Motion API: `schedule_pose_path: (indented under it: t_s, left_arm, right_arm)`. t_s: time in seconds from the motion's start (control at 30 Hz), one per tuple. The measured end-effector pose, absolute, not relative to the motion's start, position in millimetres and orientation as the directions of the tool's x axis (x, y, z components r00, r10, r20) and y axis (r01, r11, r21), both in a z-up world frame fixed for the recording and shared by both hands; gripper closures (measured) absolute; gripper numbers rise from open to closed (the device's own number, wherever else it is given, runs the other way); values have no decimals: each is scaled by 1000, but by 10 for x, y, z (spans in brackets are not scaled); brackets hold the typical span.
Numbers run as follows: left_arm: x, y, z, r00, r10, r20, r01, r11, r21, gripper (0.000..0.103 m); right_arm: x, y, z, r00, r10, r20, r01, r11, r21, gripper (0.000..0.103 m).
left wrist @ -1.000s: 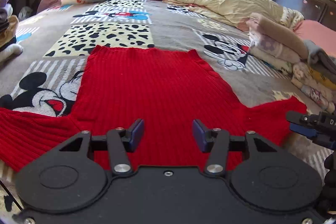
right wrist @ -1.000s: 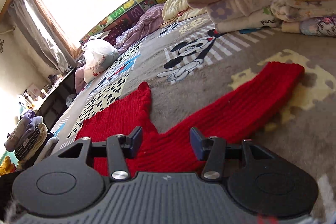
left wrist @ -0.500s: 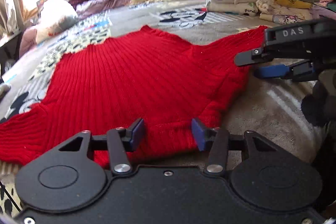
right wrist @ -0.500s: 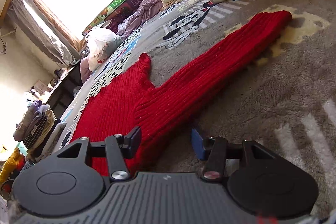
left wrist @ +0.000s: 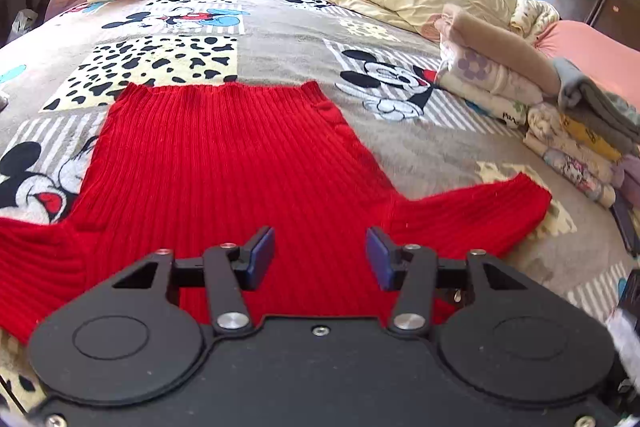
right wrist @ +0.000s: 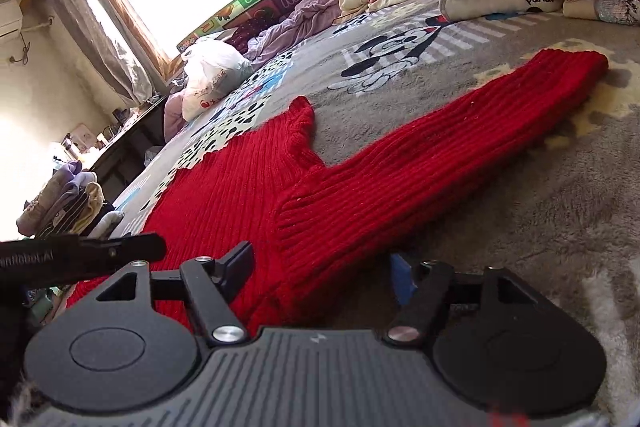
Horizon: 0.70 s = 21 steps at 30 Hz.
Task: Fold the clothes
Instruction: 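Pull the hem toward the grippers to straighten the sweater body, then grasp the red sweater's sleeve with the left gripper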
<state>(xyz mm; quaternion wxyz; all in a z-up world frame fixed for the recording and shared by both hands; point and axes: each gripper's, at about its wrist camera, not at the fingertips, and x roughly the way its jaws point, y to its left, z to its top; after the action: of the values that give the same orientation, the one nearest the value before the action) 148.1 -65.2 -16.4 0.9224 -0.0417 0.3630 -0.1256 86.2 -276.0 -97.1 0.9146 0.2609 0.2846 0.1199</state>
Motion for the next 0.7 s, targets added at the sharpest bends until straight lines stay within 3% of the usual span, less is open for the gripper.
schedule_pose_path:
  t_s: [0.13, 0.3, 0.6, 0.7]
  left_arm:
    - [1934, -840, -60, 705, -248, -664, 185, 969, -165, 51]
    - [2483, -1072, -104, 703, -199, -683, 158, 980, -123, 51]
    - [3165, -1396, -350, 633, -142, -761, 187, 982, -27, 53]
    - [3291, -1495, -425, 605, -116, -788, 212, 977, 19, 60]
  right_arm:
    - [921, -2751, -961, 819, 360, -446, -72, 837, 542, 38]
    - [996, -2850, -979, 820, 373, -434, -62, 812, 581, 54]
    - [1082, -2891, -988, 817, 384, -429, -56, 795, 604, 56]
    - [1096, -2894, -985, 818, 387, -425, -56, 790, 611, 56]
